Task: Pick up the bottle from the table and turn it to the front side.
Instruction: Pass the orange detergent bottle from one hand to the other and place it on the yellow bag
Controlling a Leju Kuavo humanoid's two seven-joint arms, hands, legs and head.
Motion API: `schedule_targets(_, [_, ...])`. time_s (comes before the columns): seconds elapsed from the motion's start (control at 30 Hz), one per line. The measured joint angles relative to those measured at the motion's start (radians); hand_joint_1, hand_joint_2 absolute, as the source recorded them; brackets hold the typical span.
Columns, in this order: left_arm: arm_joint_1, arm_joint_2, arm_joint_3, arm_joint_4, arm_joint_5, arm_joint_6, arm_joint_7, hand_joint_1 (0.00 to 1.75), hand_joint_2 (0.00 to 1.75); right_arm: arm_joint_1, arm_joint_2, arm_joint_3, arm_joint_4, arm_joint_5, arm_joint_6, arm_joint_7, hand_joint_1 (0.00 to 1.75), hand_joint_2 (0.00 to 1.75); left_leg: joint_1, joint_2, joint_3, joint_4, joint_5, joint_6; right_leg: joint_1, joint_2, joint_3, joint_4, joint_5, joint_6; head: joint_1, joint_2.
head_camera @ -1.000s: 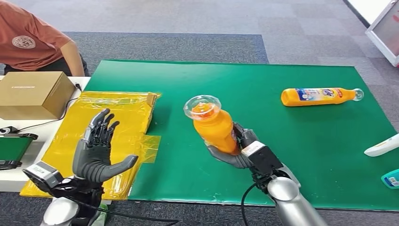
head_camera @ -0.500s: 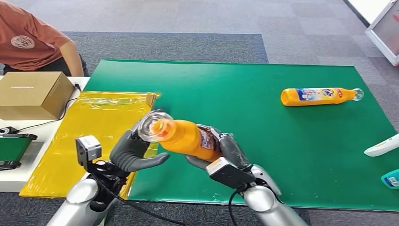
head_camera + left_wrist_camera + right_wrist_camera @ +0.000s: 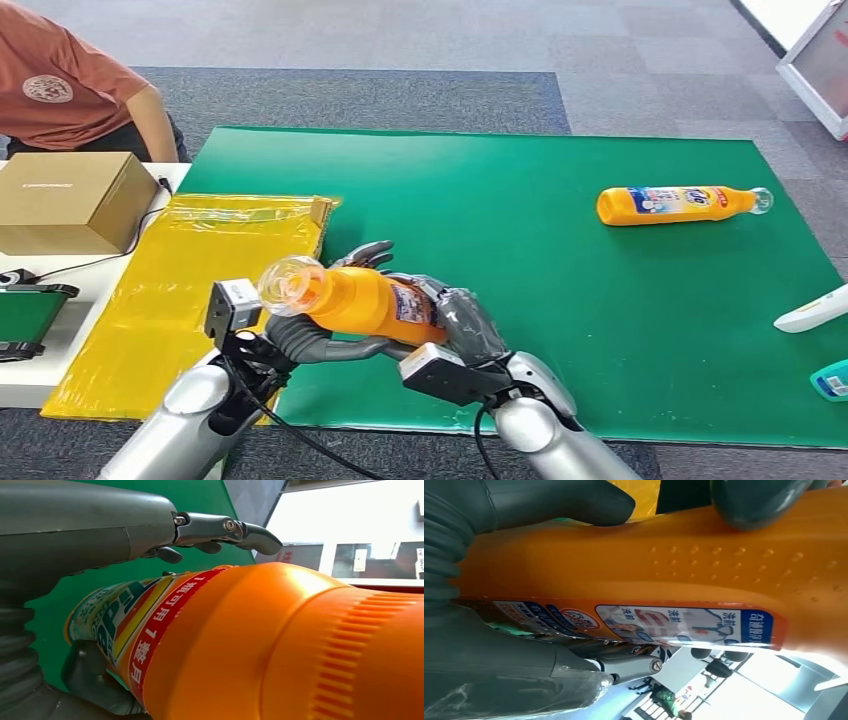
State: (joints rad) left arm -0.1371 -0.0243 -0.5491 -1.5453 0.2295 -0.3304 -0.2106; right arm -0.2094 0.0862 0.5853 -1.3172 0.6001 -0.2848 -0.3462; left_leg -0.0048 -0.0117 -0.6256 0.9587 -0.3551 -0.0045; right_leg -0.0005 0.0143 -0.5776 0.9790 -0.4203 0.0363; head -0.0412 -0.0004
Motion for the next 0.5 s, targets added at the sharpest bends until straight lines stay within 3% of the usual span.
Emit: schedule_targets(0.5, [-0.036, 0.015, -0.038, 0.013, -0.036, -0.01, 0.021, 0.0, 1.75, -0.023, 0.002, 0.019, 0.037, 0.041, -0.007, 0.026, 1.75, 1.75, 0.0, 0.0, 0.0, 0.0, 0.0, 0.0, 0.0, 0.0, 0.0, 0.0, 0.0, 0.0, 0.0, 0.0])
